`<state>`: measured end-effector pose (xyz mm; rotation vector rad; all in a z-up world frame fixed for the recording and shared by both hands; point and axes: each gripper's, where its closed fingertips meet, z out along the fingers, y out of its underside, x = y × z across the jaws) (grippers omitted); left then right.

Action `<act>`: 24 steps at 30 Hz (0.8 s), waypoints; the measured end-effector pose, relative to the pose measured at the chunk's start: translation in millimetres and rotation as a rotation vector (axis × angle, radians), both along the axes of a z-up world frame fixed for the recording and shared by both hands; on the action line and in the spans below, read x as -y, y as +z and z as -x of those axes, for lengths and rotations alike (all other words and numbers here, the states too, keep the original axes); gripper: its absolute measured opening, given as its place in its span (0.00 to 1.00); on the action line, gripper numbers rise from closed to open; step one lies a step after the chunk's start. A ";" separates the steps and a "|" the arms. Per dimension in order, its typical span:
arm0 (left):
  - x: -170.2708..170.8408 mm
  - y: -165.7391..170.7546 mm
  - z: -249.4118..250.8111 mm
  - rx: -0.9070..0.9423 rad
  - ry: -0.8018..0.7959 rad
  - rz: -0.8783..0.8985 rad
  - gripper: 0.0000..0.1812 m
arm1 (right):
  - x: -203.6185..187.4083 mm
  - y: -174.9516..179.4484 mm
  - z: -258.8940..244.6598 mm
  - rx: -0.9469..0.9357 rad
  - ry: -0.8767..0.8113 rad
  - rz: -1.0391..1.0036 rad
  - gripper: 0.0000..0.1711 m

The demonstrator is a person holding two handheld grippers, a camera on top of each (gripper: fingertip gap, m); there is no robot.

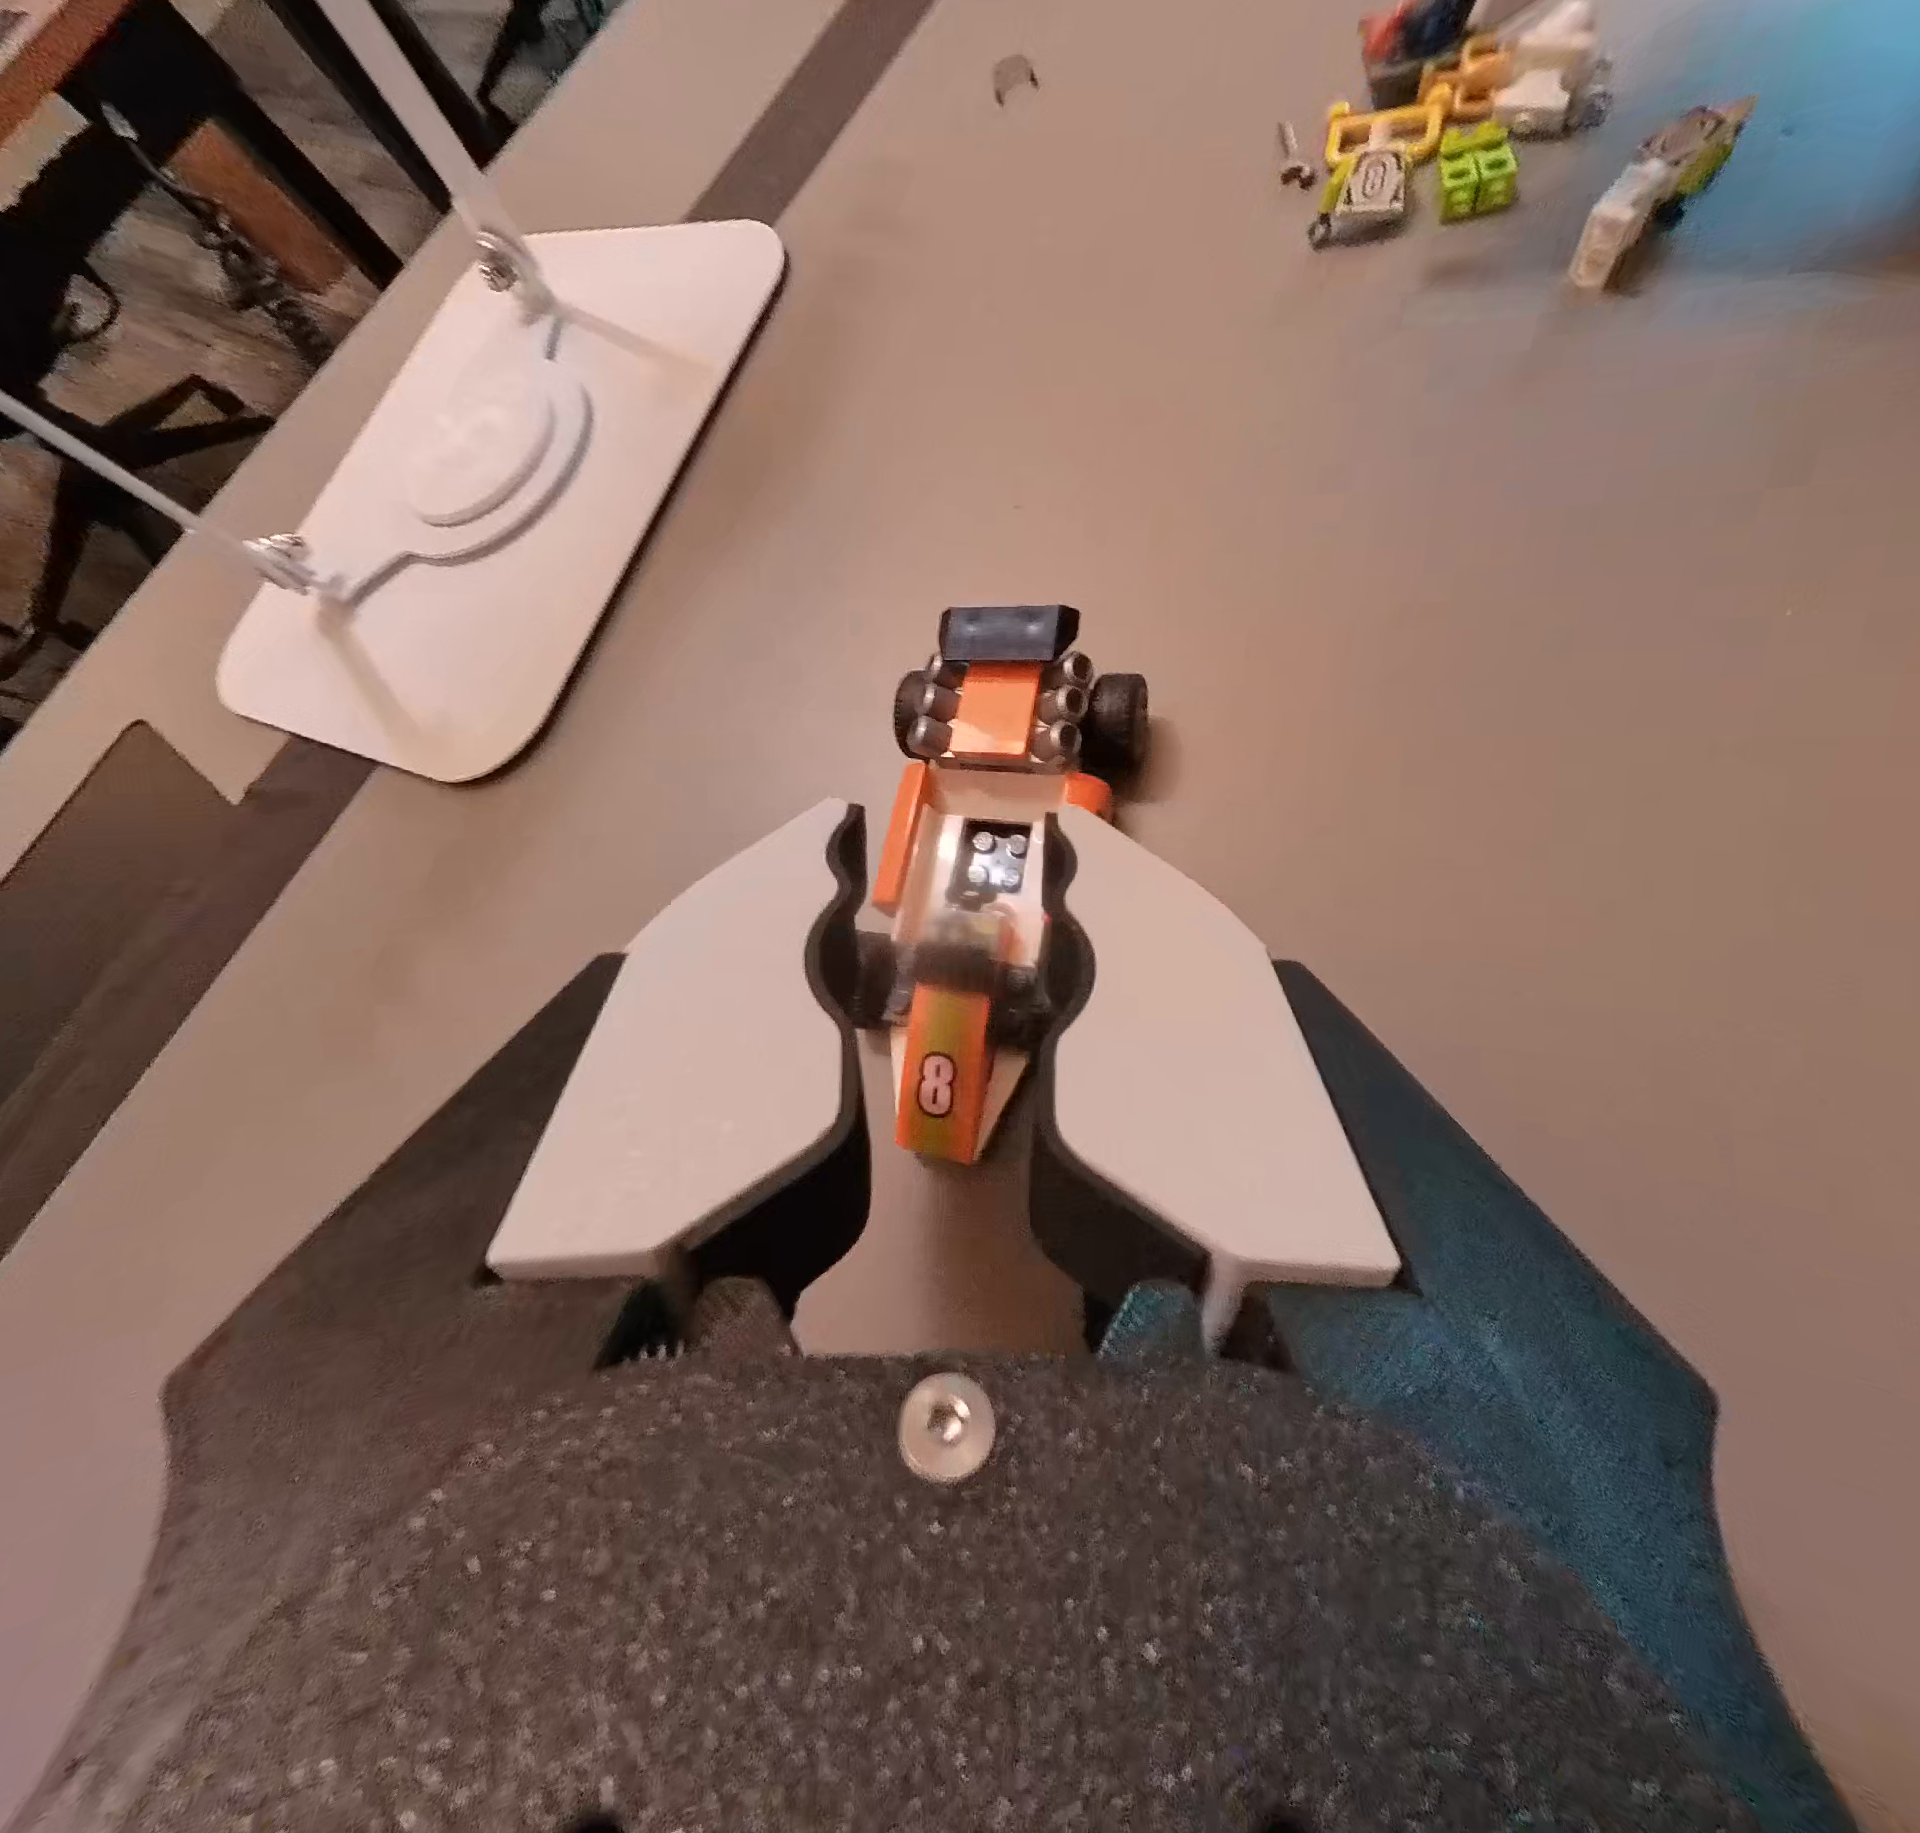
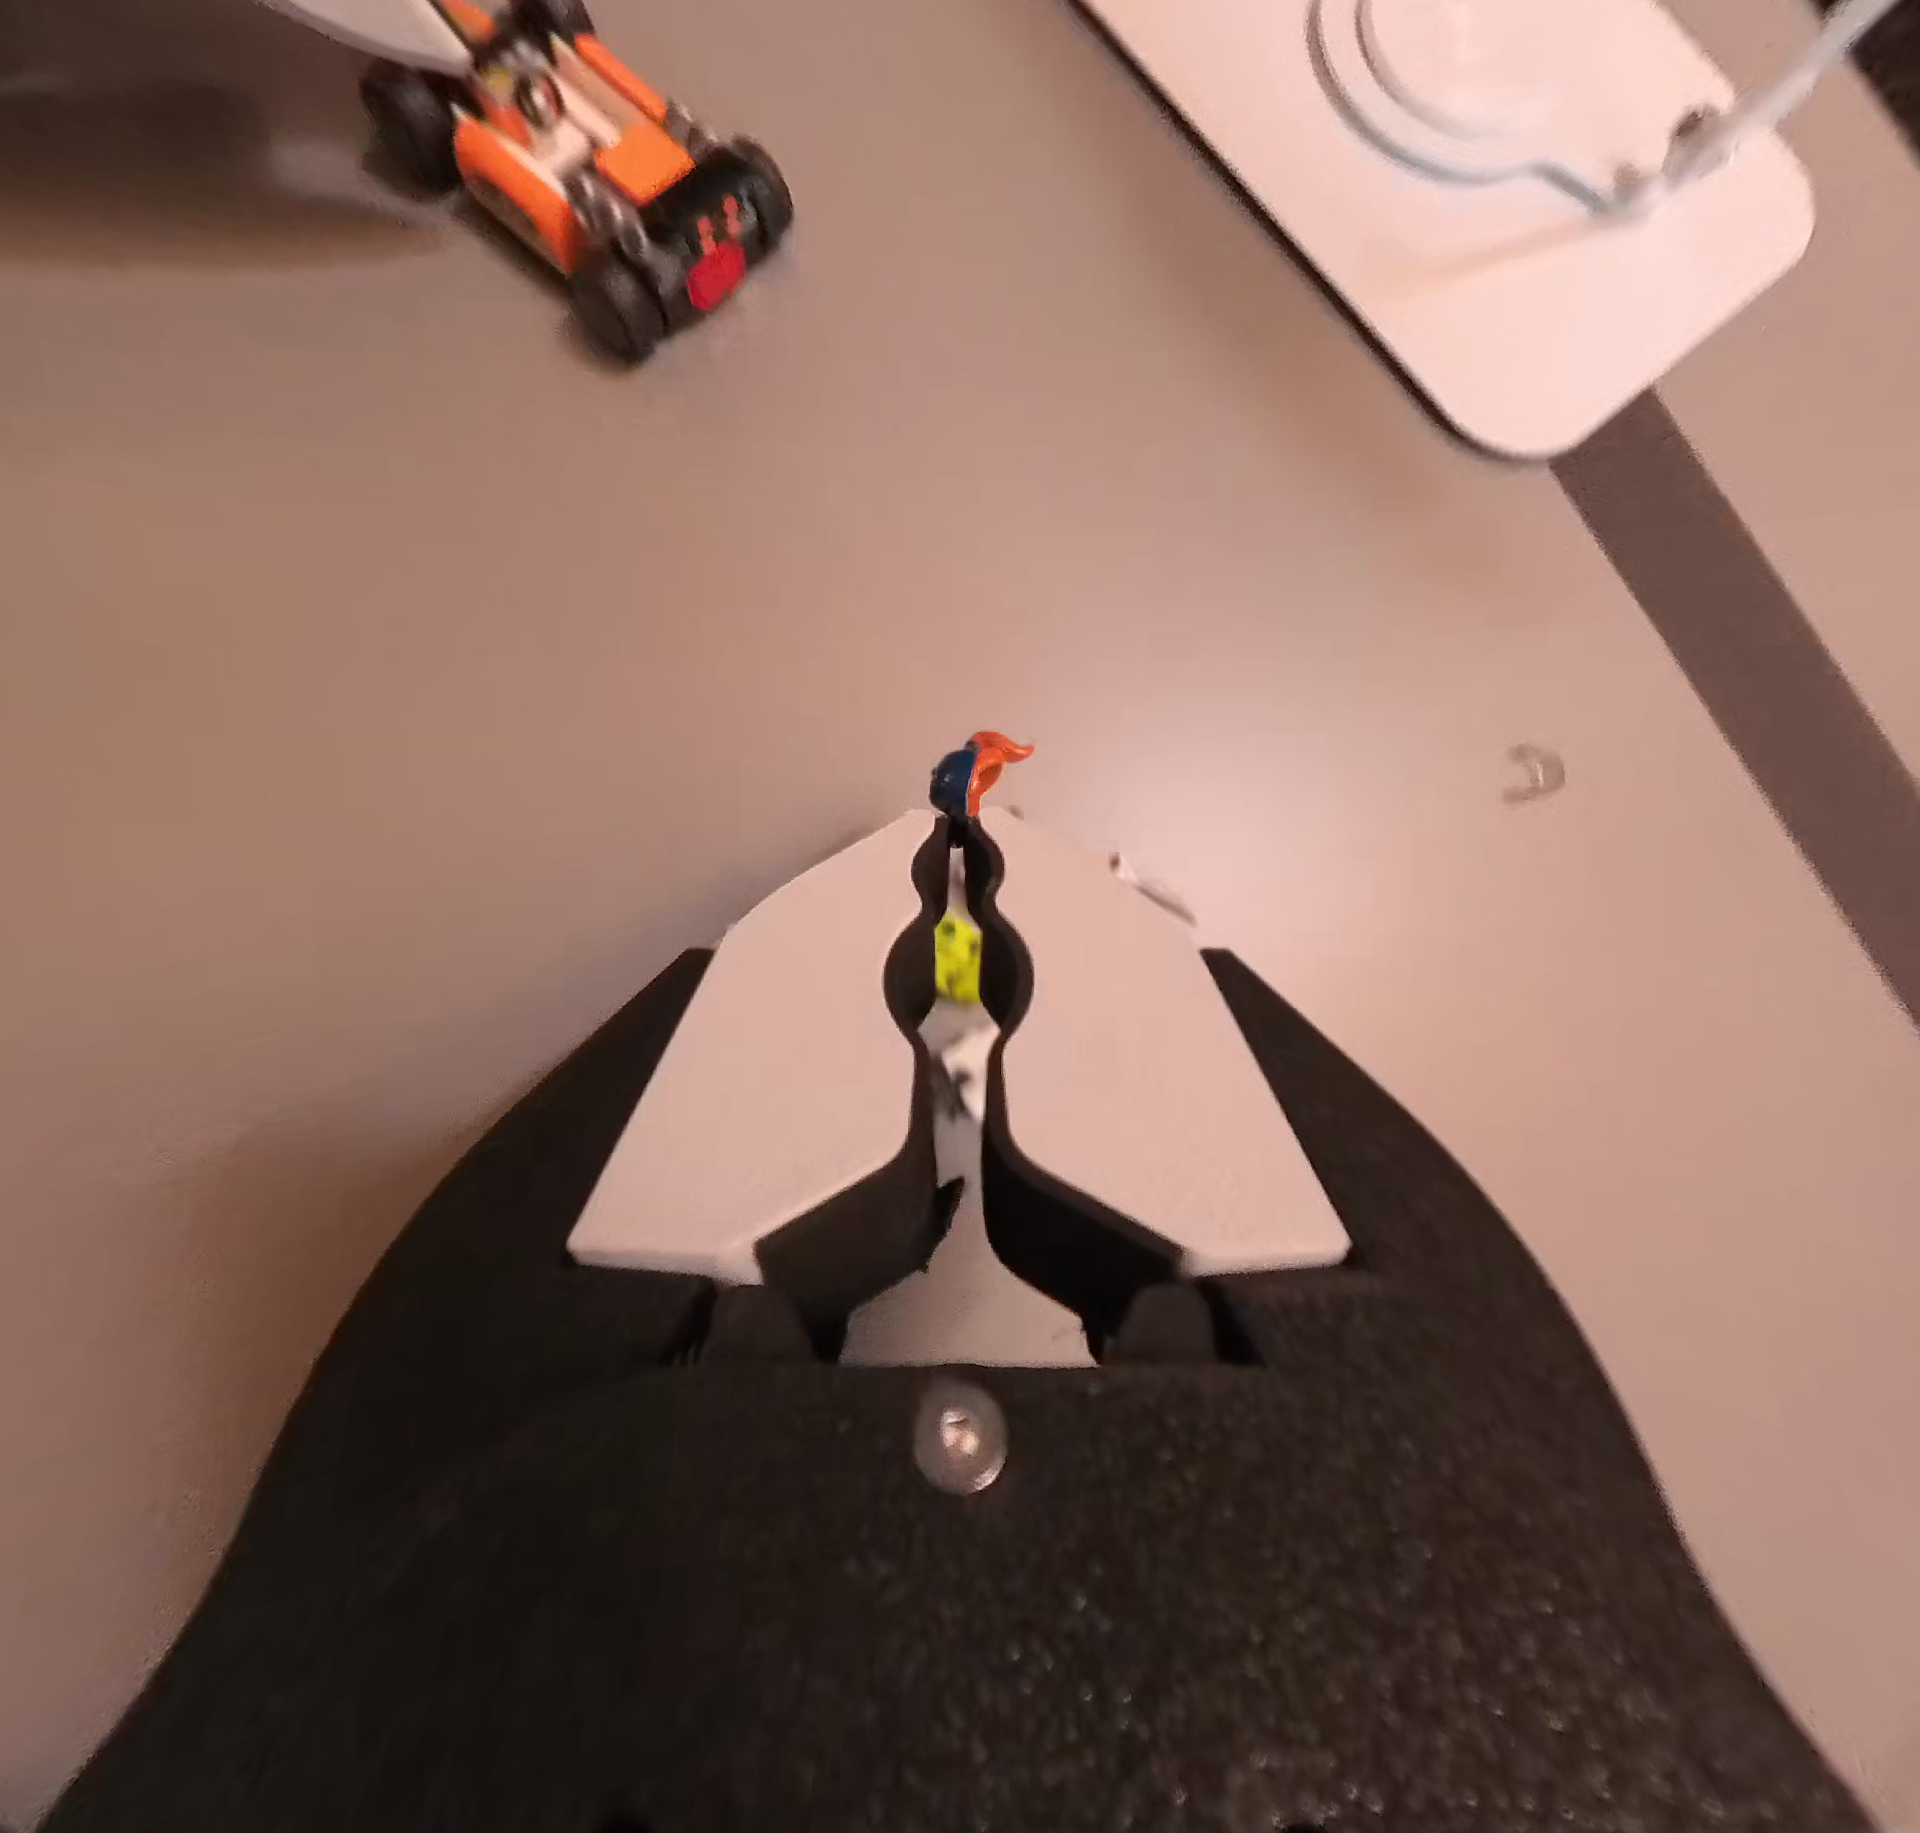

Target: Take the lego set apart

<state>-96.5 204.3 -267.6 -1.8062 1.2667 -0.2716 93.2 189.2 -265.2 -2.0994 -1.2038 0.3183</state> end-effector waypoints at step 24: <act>-4.1 -24.6 -11.3 -0.207 -0.013 -0.051 0.07 | 13.7 22.4 31.9 -0.172 0.058 -0.009 0.10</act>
